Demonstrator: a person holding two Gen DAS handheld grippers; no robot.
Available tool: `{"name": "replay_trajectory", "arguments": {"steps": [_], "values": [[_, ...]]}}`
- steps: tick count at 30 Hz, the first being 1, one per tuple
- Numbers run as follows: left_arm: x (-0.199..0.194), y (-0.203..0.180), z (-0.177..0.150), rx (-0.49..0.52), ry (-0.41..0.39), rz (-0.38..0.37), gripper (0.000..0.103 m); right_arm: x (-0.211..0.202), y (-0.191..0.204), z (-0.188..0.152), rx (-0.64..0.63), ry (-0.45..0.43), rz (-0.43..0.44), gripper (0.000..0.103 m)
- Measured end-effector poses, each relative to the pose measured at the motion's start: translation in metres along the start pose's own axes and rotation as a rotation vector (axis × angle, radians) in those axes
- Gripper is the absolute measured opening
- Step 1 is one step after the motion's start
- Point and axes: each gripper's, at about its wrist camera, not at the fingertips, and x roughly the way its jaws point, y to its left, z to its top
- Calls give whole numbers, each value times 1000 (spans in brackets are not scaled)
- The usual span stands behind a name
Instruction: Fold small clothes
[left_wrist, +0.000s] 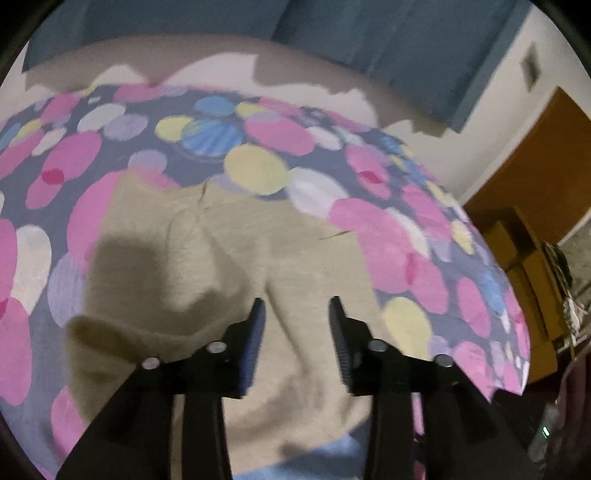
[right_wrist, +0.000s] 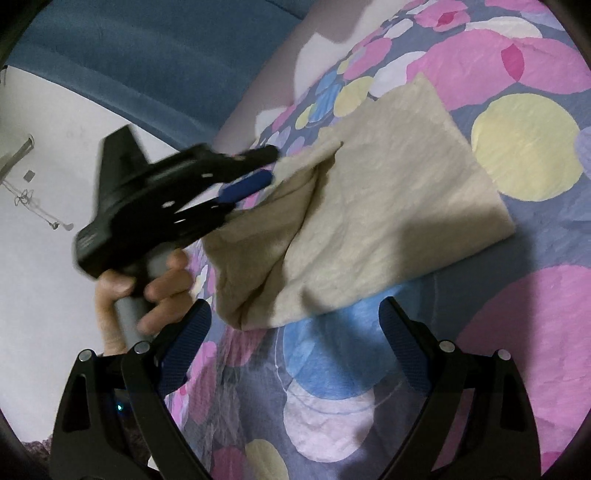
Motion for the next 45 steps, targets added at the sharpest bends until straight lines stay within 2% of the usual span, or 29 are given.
{"name": "replay_trajectory", "arguments": {"steps": [1,6,12,18,20,23,27,33,36,39,45], "values": [[-11,-2,-2,11,-22,3,50,-3,-1,1,11,-5,7,92],[-59,9,-18,39,-110,26,58,-11,-4,4,32,-19,22,92],[-85,44,-50,13,-125,27,62,-10,-4,6,56,2,50,92],[-76,52,-89,60,-109,69,62,11,0,14,97,40,82,92],[-68,50,-100,73,-84,57,62,19,2,20,99,49,84,92],[-63,55,-112,48,-69,28,62,31,3,29,116,69,93,92],[-67,74,-116,-18,-86,9,62,49,8,40,128,111,122,92],[-75,104,-119,-75,-107,31,62,88,8,72,119,142,63,92],[-77,114,-122,-97,-112,18,62,112,3,95,119,151,23,87],[-75,117,-124,-84,-113,26,62,136,-7,112,154,167,4,81],[-73,122,-126,-71,-112,12,62,158,-12,139,146,148,-27,80]]}}
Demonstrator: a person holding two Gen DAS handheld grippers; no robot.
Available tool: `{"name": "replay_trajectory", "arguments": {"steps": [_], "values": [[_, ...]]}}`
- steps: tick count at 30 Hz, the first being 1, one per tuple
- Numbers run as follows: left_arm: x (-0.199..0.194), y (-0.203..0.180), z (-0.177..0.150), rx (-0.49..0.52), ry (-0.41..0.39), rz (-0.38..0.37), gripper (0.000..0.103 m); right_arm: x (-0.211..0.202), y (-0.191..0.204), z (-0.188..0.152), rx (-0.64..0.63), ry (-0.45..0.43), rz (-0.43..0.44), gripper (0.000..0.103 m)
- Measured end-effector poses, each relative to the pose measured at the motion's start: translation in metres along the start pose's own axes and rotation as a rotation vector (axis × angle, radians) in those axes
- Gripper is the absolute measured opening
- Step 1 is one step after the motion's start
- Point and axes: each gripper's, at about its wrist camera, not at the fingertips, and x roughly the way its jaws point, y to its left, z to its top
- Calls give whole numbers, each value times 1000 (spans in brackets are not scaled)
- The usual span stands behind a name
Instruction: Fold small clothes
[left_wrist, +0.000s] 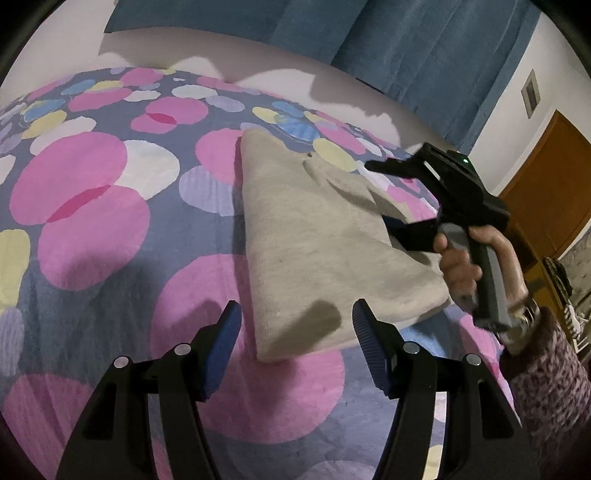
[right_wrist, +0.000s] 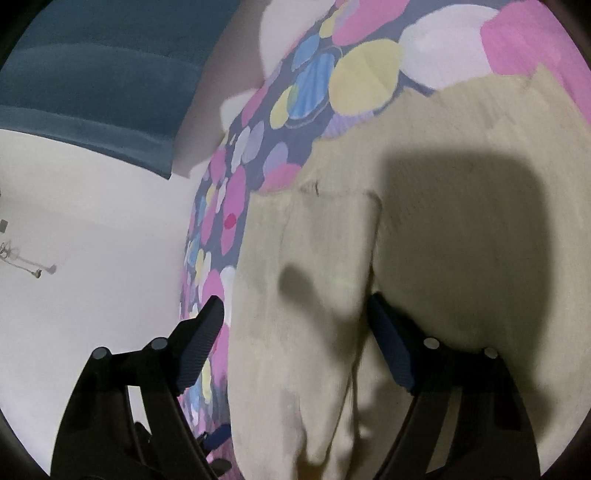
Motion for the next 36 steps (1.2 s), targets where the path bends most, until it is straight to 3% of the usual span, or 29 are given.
{"name": "replay_trajectory", "arguments": {"steps": [5,9,15,17,19,21,28,36], "values": [[2,4,1,6,-5,-3,62,5,1,6,-30,16,-14,69],[0,10,3,-10,-27,-4,63,12,1,7,-47,31,-1,53],[2,13,1,-20,-22,-16,68,26,3,18,-76,46,2,49],[3,9,-1,-9,-12,-27,68,33,5,22,-90,54,-9,41],[4,5,-2,15,-5,-33,68,37,6,24,-93,66,-34,19],[3,0,-4,49,-1,-33,68,36,6,27,-98,56,-45,10],[4,-23,-18,232,29,23,68,9,24,36,-150,-25,-20,5],[18,-7,-14,147,82,18,68,13,-6,46,-95,-26,-135,5]]}}
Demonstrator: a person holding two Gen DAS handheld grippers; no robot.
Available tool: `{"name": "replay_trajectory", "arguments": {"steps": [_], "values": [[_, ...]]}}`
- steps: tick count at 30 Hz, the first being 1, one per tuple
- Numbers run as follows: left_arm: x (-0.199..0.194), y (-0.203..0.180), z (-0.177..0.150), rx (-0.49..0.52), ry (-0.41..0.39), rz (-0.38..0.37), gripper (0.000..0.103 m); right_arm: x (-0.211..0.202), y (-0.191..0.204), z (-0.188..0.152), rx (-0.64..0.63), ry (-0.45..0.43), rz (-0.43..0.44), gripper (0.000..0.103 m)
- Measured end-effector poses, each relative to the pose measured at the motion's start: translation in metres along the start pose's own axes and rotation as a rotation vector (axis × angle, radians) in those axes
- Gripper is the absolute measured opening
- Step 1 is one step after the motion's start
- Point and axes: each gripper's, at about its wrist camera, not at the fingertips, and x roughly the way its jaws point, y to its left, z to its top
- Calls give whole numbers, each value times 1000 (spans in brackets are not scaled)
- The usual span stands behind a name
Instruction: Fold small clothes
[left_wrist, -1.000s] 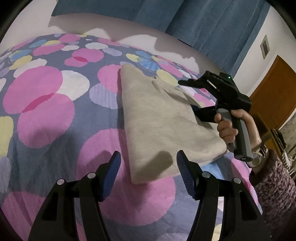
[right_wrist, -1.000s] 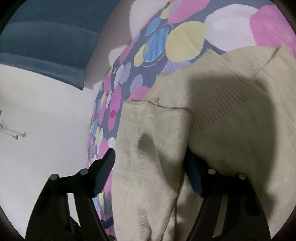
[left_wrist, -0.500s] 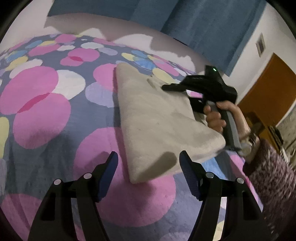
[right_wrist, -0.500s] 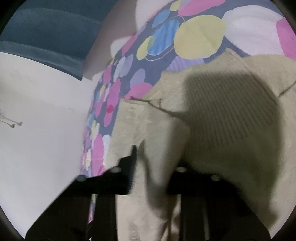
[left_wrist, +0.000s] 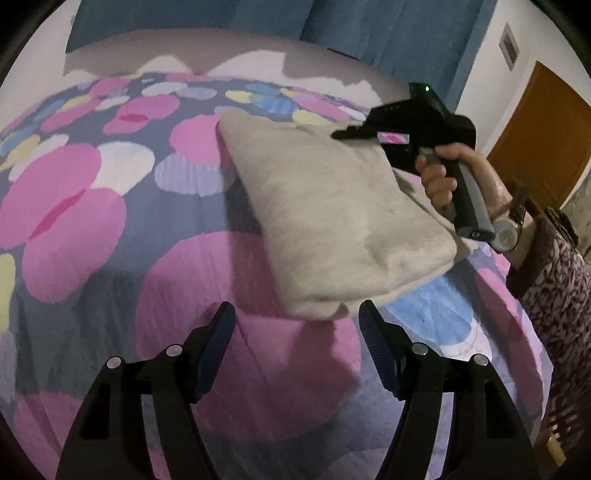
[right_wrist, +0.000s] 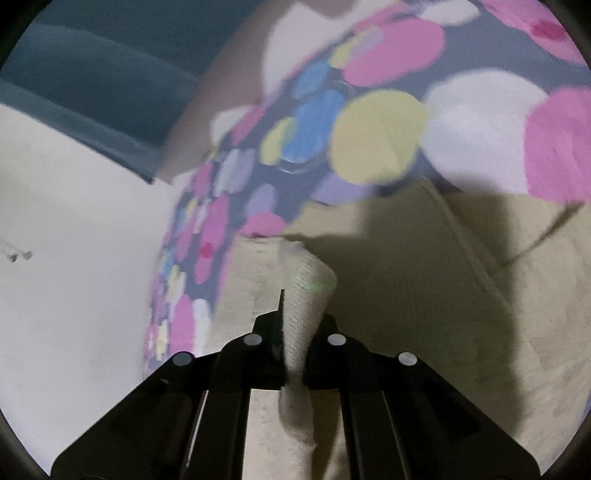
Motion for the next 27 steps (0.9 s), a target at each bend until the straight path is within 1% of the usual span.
{"name": "replay_trajectory", "arguments": {"steps": [2,3,5,6,7,8,9,10,12,16,18,20,23,27], "values": [[0,3,-1,-12,6,-7,69,9,-12,-3,32,14,-8,5],[0,4,-1,-17,8,-5,69,10,-15,-5,52,12,6,5],[0,7,-1,-28,7,-6,69,3,-20,-7,114,5,68,10],[-1,8,-1,-37,4,-10,69,-2,-19,-10,126,7,87,21],[-1,9,-2,-42,3,-12,69,-11,-17,-14,130,4,107,37],[-2,10,-2,-48,1,-15,69,-20,-15,-19,122,-3,117,44],[-2,10,-2,-53,-1,-20,69,-30,-13,-27,111,-9,122,55],[-3,11,-2,-56,-3,-26,69,-40,-11,-35,100,-9,122,59],[-3,11,-2,-62,-3,-35,72,-60,-11,-60,88,4,128,59],[-5,13,-2,-79,-16,-46,72,-88,-19,-111,101,37,143,59],[-6,13,-2,-84,-22,-50,72,-98,-22,-134,124,46,170,59],[-7,14,-2,-91,-24,-51,72,-102,-21,-149,148,54,210,59],[-8,14,-3,-97,-29,-54,72,-105,-13,-167,154,67,246,59],[-11,15,-4,-103,-35,-54,73,-97,-4,-177,140,97,246,59]]}}
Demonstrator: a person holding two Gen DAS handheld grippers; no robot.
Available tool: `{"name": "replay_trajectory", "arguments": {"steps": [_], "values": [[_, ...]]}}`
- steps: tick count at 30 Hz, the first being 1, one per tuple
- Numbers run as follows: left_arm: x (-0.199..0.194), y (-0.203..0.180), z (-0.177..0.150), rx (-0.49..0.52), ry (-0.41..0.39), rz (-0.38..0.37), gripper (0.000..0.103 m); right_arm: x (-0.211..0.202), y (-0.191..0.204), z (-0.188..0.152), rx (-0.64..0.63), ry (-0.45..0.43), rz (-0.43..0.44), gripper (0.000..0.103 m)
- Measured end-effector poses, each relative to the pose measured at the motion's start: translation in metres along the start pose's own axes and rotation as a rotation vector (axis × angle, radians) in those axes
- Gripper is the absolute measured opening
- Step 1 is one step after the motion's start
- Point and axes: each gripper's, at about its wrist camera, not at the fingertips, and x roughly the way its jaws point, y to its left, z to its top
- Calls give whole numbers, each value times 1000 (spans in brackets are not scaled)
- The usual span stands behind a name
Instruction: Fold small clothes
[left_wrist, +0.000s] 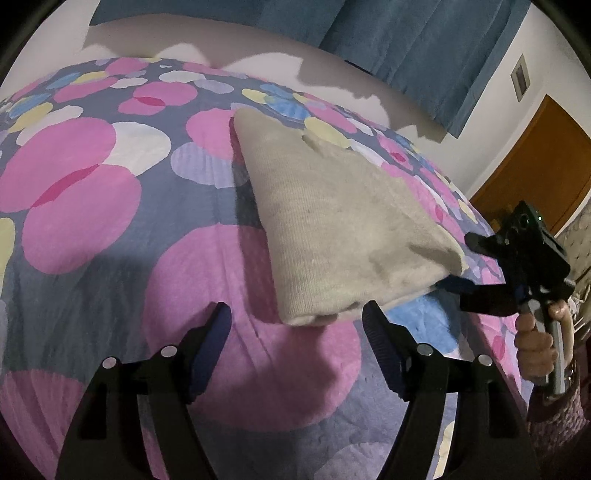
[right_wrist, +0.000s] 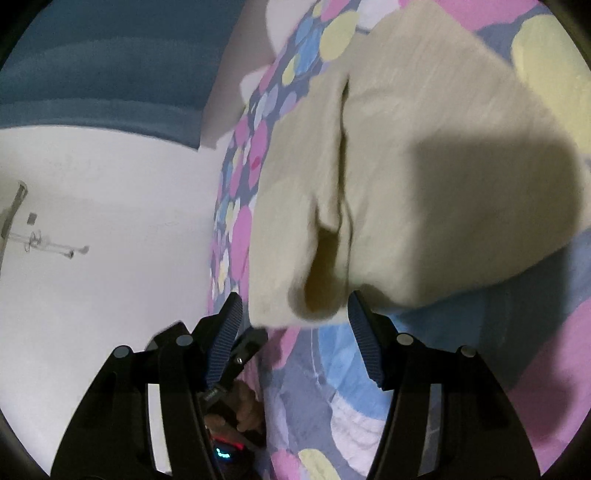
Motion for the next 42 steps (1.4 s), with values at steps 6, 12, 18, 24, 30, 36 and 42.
{"name": "replay_trajectory", "arguments": {"steps": [6,12,18,24,30,36,42], "values": [[-3,2,-1,-6,-7,3,73,18,-5,-5,46,12,14,59],[-5,1,-2,6,-2,6,73,32,0,7,38,-25,-5,57],[-3,-5,-5,45,16,12,75,47,5,16,17,-9,-38,29],[-1,-7,-4,47,24,22,75,42,20,28,-41,-11,-80,6],[-9,-27,4,88,-8,-7,75,-6,62,43,-218,-94,-115,6],[-2,-47,13,112,-28,-30,75,-44,36,50,-241,-140,-167,5],[25,-53,20,100,-8,-1,75,-47,-33,52,-137,-119,-190,5]]}}
